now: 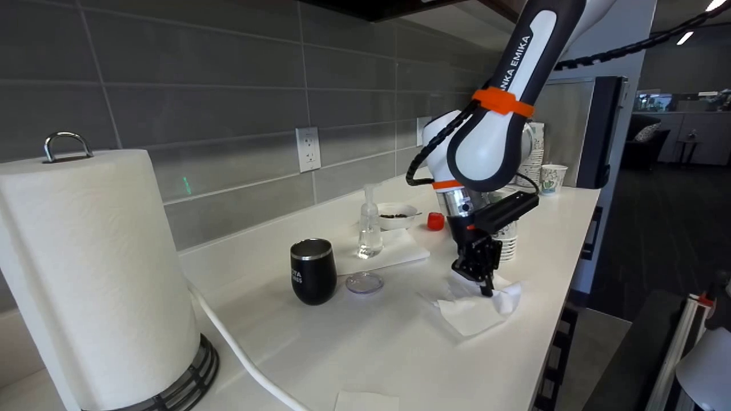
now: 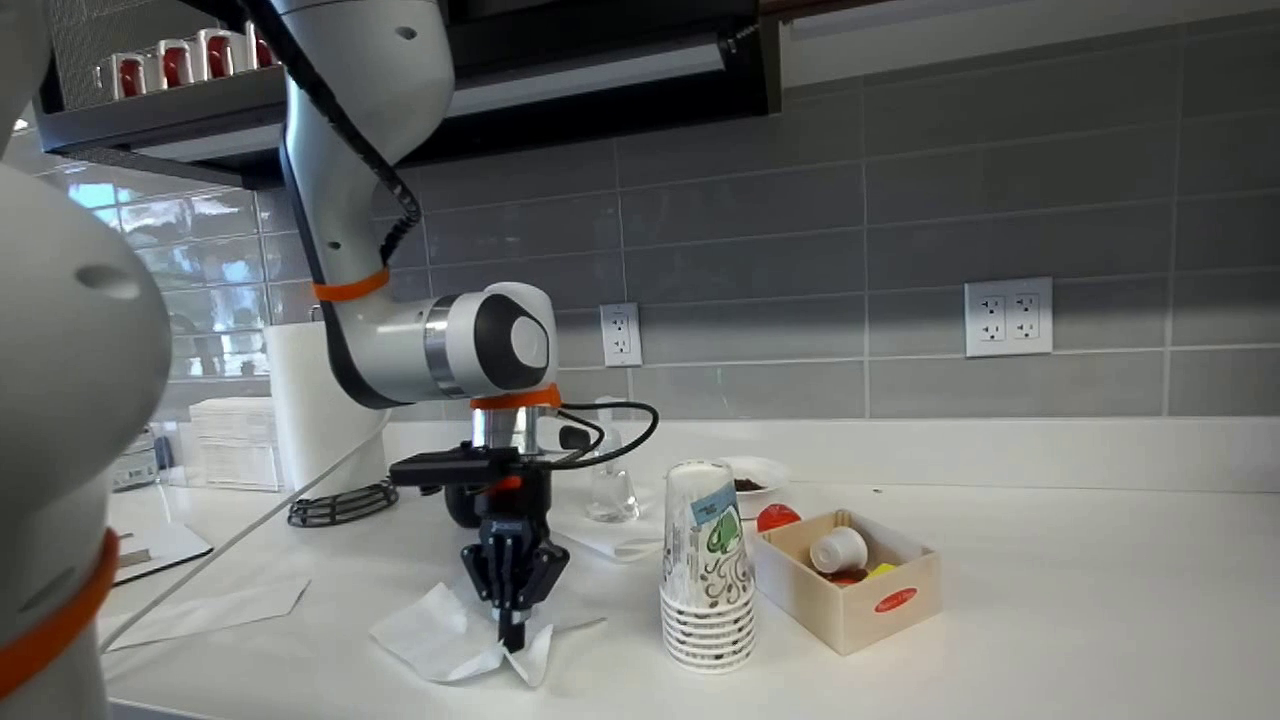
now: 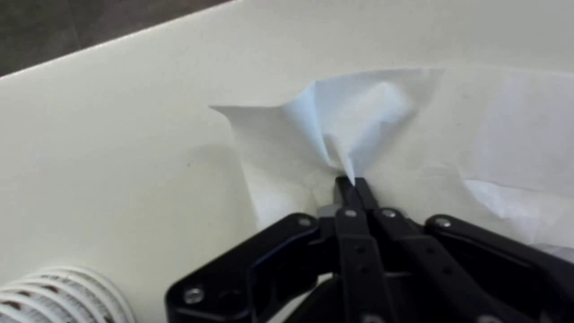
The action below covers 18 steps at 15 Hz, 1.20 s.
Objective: Use the right paper towel to clean the surface
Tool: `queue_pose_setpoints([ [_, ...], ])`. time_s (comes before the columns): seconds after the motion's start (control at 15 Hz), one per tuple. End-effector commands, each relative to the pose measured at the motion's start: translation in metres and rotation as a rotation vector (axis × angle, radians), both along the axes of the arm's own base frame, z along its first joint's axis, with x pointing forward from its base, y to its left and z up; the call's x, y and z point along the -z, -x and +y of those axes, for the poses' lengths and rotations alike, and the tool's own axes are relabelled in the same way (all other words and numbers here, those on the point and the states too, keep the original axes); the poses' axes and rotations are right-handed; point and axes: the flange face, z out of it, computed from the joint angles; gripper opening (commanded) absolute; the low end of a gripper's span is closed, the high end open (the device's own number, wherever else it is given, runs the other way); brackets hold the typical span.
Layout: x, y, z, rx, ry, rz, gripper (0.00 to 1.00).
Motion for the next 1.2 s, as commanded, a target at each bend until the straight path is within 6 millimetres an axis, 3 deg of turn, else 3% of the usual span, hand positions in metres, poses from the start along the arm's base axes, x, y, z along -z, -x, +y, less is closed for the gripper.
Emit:
queue_pose_setpoints([
  [0.0, -0.001, -0.023, -0.01, 0.025, 0.032, -0.107, 0.0],
  [0.33, 0.005, -0.05, 0.014, -0.017, -0.02, -0.173, 0.0],
  [0.6, 0.006, -0.053, 0.035, -0.077, -0.083, -0.179, 0.0],
  [0.87, 0.002, -0.032, 0.044, -0.143, -0.16, -0.083, 0.0],
  [1.13, 0.001, -0.002, 0.029, -0.11, -0.15, 0.039, 0.0],
])
